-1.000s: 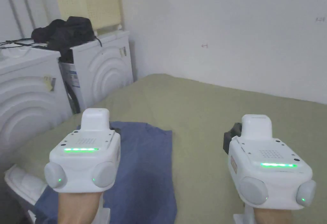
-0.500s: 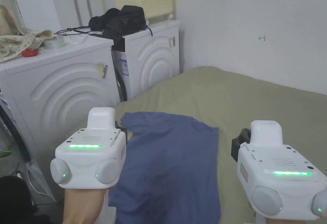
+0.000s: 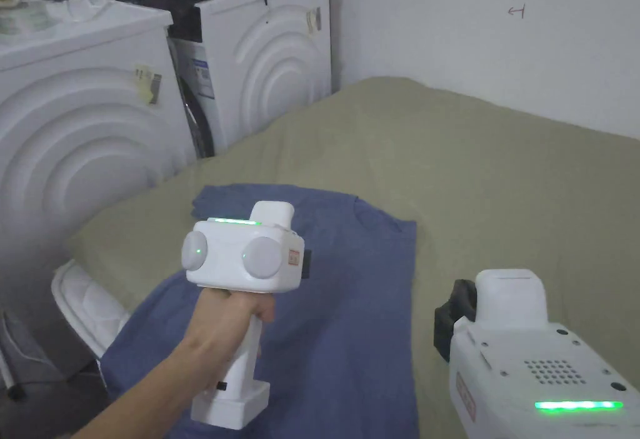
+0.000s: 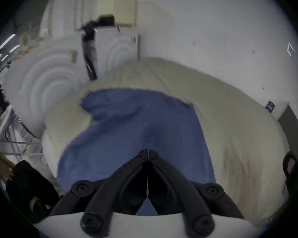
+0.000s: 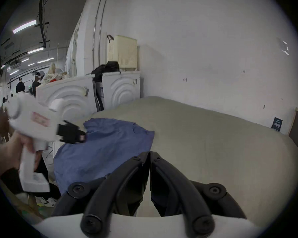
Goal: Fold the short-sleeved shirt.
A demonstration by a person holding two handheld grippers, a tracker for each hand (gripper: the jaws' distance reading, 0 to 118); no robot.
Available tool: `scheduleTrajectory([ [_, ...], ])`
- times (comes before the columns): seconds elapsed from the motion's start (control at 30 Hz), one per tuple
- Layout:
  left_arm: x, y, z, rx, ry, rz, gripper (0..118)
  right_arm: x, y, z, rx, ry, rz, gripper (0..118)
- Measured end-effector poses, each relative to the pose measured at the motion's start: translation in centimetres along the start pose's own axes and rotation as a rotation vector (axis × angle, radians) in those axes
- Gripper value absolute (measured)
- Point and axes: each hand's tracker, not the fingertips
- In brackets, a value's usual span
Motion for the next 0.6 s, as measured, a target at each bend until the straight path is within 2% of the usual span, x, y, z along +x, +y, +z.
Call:
scheduleTrajectory([
  [0.07,0.4,1.0,-3.4,-0.04,-0.018,-0.023,6,0.2,-0.9,-1.6,-0.025,-0.001,-0.007,7],
  [0.1,0.7,1.4,-4.9,-0.039,0.02,-0.028,12,0.4,-1.4,-2.3,-0.048,0.005,-0.019,7],
  [0.2,2.6,1.5,-7.4,-0.127,0.052,-0.105,43,1.1,-2.8,-4.0,-0.086,0.006,-0.029,7],
  [0.23,2.7,1.3,-8.2,-0.12,0.053,-0.104,43,1.3,-3.3,-4.3,-0.094,-0.003,-0.027,7],
  [0.27,2.8,1.3,-8.8,-0.134,0.071,-0.106,91,1.5,-3.6,-4.4,-0.102,-0.01,-0.028,7],
  [0.3,3.1,1.1,-9.7,-0.201,0.074,-0.117,118,1.9,-4.0,-4.5,-0.11,-0.012,-0.035,7],
  [0.53,3.0,-0.3,-10.8,-0.223,0.081,-0.068,114,3.6,-4.6,-4.1,-0.143,-0.043,-0.061,7],
  [0.57,3.2,-0.3,-10.3,-0.215,0.084,-0.072,102,3.9,-4.4,-3.9,-0.142,-0.044,-0.062,7],
  [0.6,3.5,-0.3,-9.8,-0.187,0.078,-0.077,80,4.1,-4.2,-3.6,-0.138,-0.048,-0.063,7],
])
